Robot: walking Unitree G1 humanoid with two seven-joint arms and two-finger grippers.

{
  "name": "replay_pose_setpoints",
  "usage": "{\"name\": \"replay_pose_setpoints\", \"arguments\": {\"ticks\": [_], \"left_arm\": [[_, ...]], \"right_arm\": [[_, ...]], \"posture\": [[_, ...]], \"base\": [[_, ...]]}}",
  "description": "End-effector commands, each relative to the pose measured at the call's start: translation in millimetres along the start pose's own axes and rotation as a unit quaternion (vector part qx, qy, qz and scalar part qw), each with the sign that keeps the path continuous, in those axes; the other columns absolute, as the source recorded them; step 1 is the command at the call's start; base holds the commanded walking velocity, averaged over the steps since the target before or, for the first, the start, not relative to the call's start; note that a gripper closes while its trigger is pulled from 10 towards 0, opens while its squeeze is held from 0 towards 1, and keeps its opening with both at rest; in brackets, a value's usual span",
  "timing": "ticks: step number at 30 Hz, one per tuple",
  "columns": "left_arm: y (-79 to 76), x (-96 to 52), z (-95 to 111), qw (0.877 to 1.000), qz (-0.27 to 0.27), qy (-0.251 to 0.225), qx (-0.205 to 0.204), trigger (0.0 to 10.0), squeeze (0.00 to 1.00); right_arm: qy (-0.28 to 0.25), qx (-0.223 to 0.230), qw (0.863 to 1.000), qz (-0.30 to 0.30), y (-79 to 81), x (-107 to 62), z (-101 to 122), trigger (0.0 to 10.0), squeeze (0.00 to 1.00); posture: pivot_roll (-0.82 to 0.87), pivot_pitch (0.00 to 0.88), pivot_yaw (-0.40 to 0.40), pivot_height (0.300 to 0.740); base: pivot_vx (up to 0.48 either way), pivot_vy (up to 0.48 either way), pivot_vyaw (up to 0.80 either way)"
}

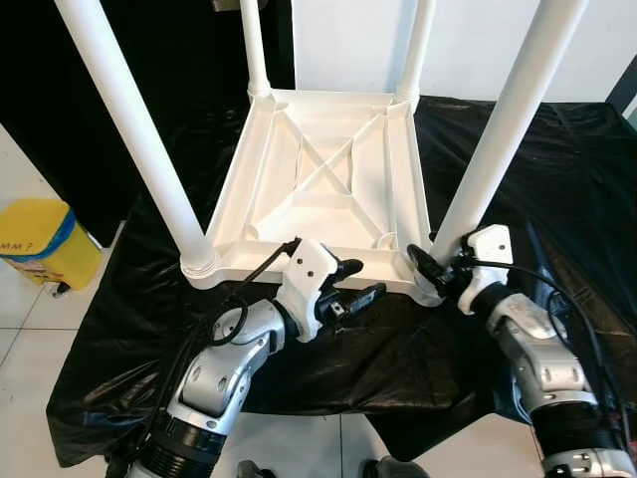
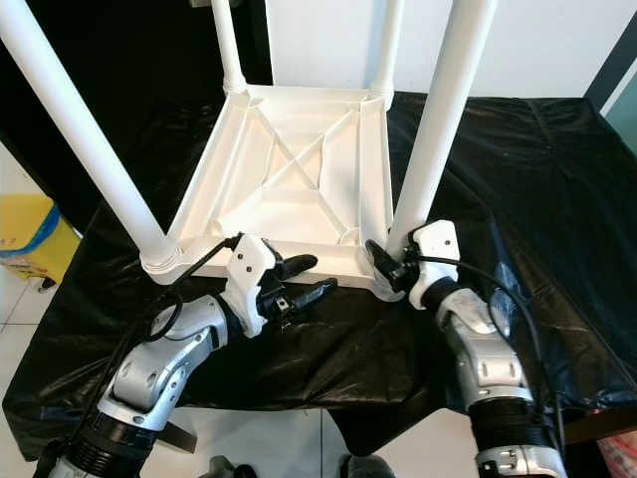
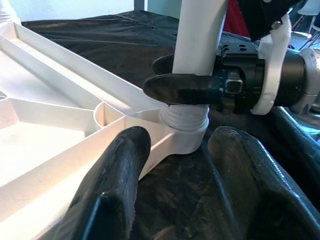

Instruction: Building children table

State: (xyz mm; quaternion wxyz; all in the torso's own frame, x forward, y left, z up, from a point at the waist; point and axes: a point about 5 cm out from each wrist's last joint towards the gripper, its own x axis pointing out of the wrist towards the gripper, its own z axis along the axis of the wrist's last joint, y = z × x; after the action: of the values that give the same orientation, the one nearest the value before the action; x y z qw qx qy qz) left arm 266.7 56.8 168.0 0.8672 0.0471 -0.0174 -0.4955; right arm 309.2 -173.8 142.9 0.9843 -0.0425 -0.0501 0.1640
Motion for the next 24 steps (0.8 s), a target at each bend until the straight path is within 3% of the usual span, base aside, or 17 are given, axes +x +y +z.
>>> {"name": "replay_pose_setpoints", "arguments": {"ticks": [1, 2, 7, 8, 10, 11, 12, 14, 20, 24], "left_arm": [[-4.3, -0.5, -1, 1.0, -0.02, 0.003, -0.006, 10.0, 0.0], [-5.7, 0.0, -1, 1.0, -0.02, 0.003, -0.008, 10.0, 0.0], [-6.9, 0.2, -1, 1.0, -0.02, 0.003, -0.01, 10.0, 0.0], [-8.0, 0.0, -1, 1.0, -0.02, 0.004, -0.012, 10.0, 0.0], [-8.0, 0.0, -1, 1.0, -0.02, 0.004, -0.012, 10.0, 0.0], [-8.5, -0.3, -1, 1.0, -0.022, 0.005, -0.013, 10.0, 0.0], [-8.5, -0.3, -1, 1.0, -0.022, 0.005, -0.013, 10.0, 0.0], [-5.7, -0.4, 0, 1.0, -0.024, 0.007, -0.012, 10.0, 0.0], [-1.4, 0.4, 2, 1.0, -0.023, 0.008, -0.008, 10.0, 0.0], [0.7, 0.7, 4, 1.0, -0.023, 0.008, -0.005, 10.0, 0.0]], "right_arm": [[0.04, 0.005, 0.999, -0.029, 0.2, -4.8, -15, 10.0, 0.0], [0.044, 0.012, 0.997, -0.062, 3.1, -6.4, -16, 10.0, 0.0], [0.047, 0.015, 0.995, -0.086, 4.8, -7.5, -18, 10.0, 0.0], [0.049, 0.023, 0.99, -0.129, 9.8, -8.2, -19, 10.0, 0.0], [0.049, 0.023, 0.99, -0.129, 9.8, -8.2, -19, 10.0, 0.0], [0.046, 0.029, 0.983, -0.174, 15.1, -8.5, -20, 10.0, 0.0], [0.046, 0.029, 0.983, -0.174, 15.1, -8.5, -20, 10.0, 0.0], [0.042, 0.053, 0.974, -0.214, 37.8, -3.5, -21, 10.0, 0.0], [0.031, 0.062, 0.974, -0.215, 45.9, 0.7, -18, 10.0, 0.0], [0.018, 0.056, 0.973, -0.222, 40.8, 1.4, -14, 10.0, 0.0]], "posture": [[-0.12, 0.125, -0.023, 0.74], [-0.12, 0.131, -0.02, 0.74], [-0.12, 0.131, -0.02, 0.74], [-0.12, 0.142, -0.006, 0.74], [-0.12, 0.142, -0.006, 0.74], [-0.12, 0.142, 0.006, 0.74], [-0.12, 0.142, 0.006, 0.74], [-0.13, 0.146, 0.035, 0.74], [-0.13, 0.14, 0.048, 0.74], [-0.13, 0.136, 0.06, 0.74]], "base": [[0.0, 0.0, 0.0], [0.0, 0.0, 0.0], [0.0, 0.0, 0.0], [0.0, 0.0, 0.0], [0.0, 0.0, 0.0], [0.0, 0.0, 0.0], [0.0, 0.0, 0.0], [0.0, 0.0, 0.0], [0.0, 0.0, 0.0], [0.0, 0.0, 0.0]]}}
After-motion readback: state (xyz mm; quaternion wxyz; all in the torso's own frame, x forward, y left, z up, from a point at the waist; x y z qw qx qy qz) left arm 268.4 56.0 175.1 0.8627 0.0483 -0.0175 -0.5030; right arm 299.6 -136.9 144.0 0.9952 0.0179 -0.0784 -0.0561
